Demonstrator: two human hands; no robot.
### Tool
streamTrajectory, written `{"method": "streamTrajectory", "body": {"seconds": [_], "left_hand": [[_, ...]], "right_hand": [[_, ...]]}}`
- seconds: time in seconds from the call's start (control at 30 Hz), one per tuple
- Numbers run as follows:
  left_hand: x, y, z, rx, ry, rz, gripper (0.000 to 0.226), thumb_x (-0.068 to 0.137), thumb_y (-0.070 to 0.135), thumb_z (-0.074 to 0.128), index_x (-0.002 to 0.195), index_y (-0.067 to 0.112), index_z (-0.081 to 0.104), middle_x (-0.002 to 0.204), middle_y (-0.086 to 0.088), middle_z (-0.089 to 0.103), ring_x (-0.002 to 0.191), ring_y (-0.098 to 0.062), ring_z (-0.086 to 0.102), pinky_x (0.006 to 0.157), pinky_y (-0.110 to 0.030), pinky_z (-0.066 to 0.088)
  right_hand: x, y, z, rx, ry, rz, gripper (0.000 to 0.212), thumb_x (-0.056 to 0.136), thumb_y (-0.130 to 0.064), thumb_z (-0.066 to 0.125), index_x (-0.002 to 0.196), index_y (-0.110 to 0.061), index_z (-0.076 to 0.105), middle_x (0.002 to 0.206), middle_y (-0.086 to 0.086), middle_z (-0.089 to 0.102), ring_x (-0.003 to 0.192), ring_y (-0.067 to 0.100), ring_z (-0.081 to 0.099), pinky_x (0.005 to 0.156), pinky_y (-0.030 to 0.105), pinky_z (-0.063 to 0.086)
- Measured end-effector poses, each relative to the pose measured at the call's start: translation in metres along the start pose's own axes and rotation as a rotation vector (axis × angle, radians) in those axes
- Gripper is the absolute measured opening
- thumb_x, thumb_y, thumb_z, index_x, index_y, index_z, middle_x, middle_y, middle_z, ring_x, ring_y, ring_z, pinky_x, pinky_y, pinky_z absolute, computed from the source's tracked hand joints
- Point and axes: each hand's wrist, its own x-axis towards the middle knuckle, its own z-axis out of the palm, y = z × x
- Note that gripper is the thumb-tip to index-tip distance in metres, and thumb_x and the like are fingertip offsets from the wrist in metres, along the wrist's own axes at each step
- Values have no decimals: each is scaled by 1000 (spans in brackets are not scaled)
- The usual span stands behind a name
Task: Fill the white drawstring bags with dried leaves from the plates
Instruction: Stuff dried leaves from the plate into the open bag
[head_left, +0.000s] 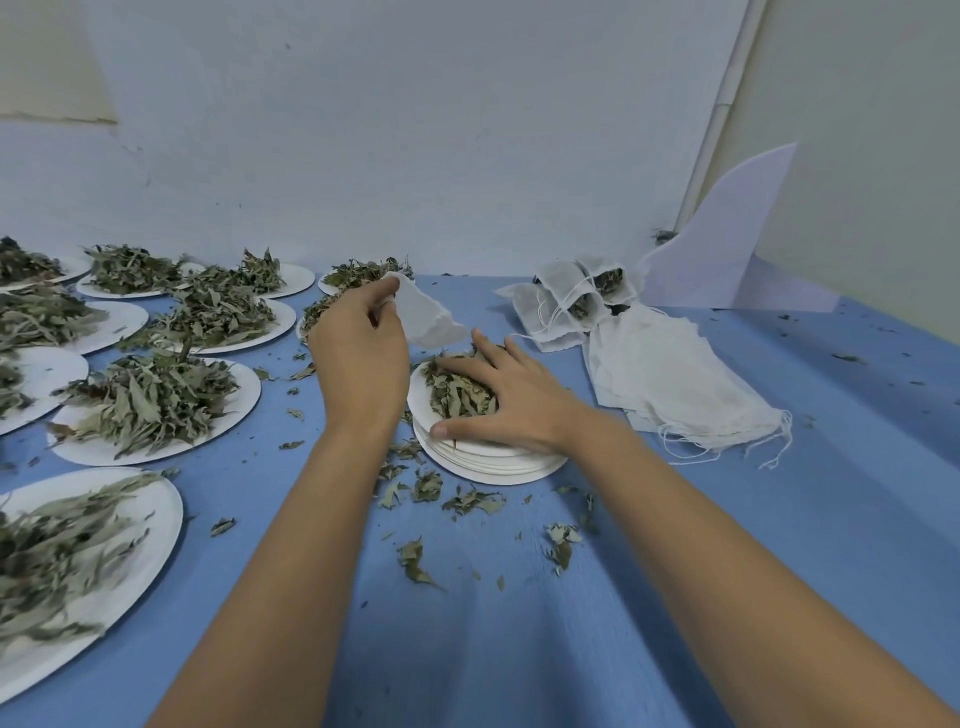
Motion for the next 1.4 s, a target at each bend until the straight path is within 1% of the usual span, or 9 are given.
{"method": "streamTrajectory", "body": {"seconds": [0.13, 0.27, 0.53, 0.63, 0.7, 0.83, 1.03, 1.23, 1.4], "left_hand": [[1, -2, -1, -3, 8, 5, 31, 98, 12, 46, 124, 13, 63, 113, -8, 68, 99, -36, 61, 83, -37, 49], [5, -6, -2, 20, 51, 15, 33, 98, 11, 44, 125, 12, 62, 116, -4, 67, 61, -16, 54, 66, -28, 46], [7, -9, -3, 50, 82, 17, 33, 98, 10, 44, 125, 13, 62, 115, -4, 67, 57, -8, 51, 56, -12, 38], [7, -8, -6, 35, 142, 2, 33, 98, 10, 43, 126, 11, 61, 124, -4, 64, 91, -16, 63, 82, -17, 45], [8, -6, -9, 8, 197, -19, 33, 99, 10, 43, 127, 10, 60, 128, -2, 62, 115, -13, 56, 89, -5, 34], [10, -7, -8, -10, 199, -36, 32, 99, 10, 44, 127, 9, 60, 128, -1, 61, 120, -9, 52, 84, 6, 26], [7, -7, -4, 11, 174, -22, 33, 98, 9, 43, 126, 10, 60, 127, -1, 62, 120, -9, 52, 92, -6, 32], [8, -9, -6, 4, 171, -39, 33, 98, 9, 44, 125, 10, 61, 128, -4, 61, 112, -24, 60, 99, -34, 46], [9, -10, -5, 6, 193, -31, 33, 99, 14, 47, 130, 10, 58, 128, -1, 61, 110, -3, 52, 88, -5, 32]], "right_hand": [[3, 1, 6, 20, 84, -12, 67, 80, -70, 53, 136, -33, 45, 149, -6, 31, 137, 20, 23, 111, 36, 21], [6, 2, 7, -31, 144, -46, 41, 89, -54, 53, 116, -22, 56, 126, -3, 46, 113, 22, 36, 95, 35, 36], [3, -5, 4, -30, 169, -68, 20, 96, -33, 51, 83, -26, 38, 81, -9, 38, 88, 22, 37, 79, 39, 38], [4, -7, 4, -23, 170, -50, 31, 97, -29, 50, 73, -28, 30, 74, -11, 33, 82, 22, 36, 74, 38, 35], [5, -7, 5, -14, 179, -39, 27, 97, -28, 50, 76, -24, 33, 75, -8, 34, 82, 23, 36, 73, 38, 35], [6, -6, 5, -138, 206, -21, 22, 97, -42, 46, 96, -20, 42, 92, -6, 38, 90, 21, 41, 70, 35, 31], [-1, -12, 1, -148, 357, 60, 55, 82, -69, 50, 107, -21, 35, 103, -5, 43, 87, 17, 48, 85, 41, 37], [-7, -22, -17, 58, 363, 94, 73, 79, -72, 52, 139, -34, 34, 147, -3, 34, 135, 22, 31, 112, 51, 23], [-14, -20, -18, 147, 239, 209, 66, 85, -66, 50, 141, -32, 42, 151, -3, 35, 138, 17, 32, 109, 41, 32]]}}
